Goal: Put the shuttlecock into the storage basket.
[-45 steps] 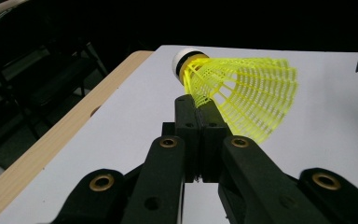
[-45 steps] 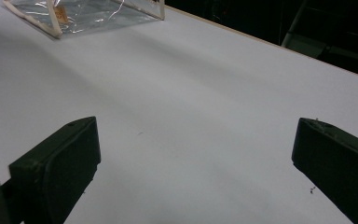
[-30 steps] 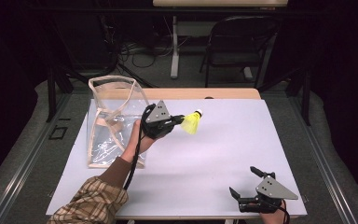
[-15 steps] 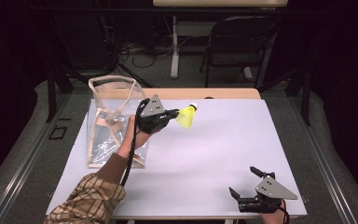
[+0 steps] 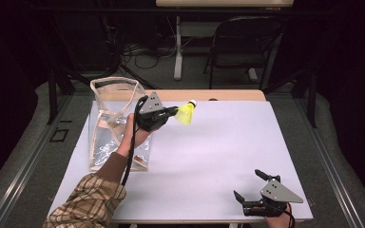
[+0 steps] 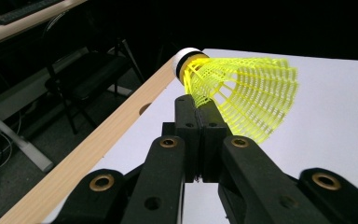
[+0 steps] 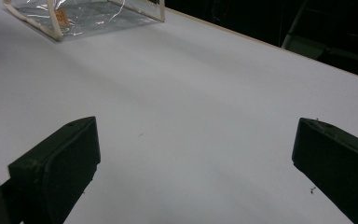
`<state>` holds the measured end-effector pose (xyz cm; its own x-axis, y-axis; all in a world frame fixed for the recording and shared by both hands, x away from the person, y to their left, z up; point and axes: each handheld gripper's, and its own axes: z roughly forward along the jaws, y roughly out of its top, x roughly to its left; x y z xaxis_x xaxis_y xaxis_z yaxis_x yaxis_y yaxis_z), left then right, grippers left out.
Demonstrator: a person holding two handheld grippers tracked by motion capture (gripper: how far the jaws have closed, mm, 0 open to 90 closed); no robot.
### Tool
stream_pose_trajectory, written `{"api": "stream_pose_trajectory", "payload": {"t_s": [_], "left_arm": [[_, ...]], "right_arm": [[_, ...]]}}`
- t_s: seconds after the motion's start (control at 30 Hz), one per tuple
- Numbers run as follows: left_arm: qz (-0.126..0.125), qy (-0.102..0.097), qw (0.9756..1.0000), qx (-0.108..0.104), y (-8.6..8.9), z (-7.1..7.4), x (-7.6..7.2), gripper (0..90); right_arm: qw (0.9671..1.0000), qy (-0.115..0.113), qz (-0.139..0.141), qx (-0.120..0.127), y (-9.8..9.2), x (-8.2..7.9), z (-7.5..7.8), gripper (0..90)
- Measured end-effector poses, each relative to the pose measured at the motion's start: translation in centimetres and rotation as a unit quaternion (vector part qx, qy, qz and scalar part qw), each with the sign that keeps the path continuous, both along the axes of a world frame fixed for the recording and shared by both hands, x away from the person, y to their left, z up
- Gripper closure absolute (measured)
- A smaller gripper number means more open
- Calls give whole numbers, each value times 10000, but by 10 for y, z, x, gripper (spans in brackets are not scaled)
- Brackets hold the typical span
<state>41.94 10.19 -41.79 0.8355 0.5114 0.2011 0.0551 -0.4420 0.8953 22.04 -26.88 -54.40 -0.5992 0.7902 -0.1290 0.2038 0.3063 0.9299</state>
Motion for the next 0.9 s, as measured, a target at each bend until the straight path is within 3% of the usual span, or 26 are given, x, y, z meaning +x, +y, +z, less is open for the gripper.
{"api": "stream_pose_trajectory", "payload": {"t_s": [0.9], "left_arm": [[344,-125,9993,-61,21,20,15,895]], "right_arm": [[10000,6,-5,9,0,0,0,5]]}}
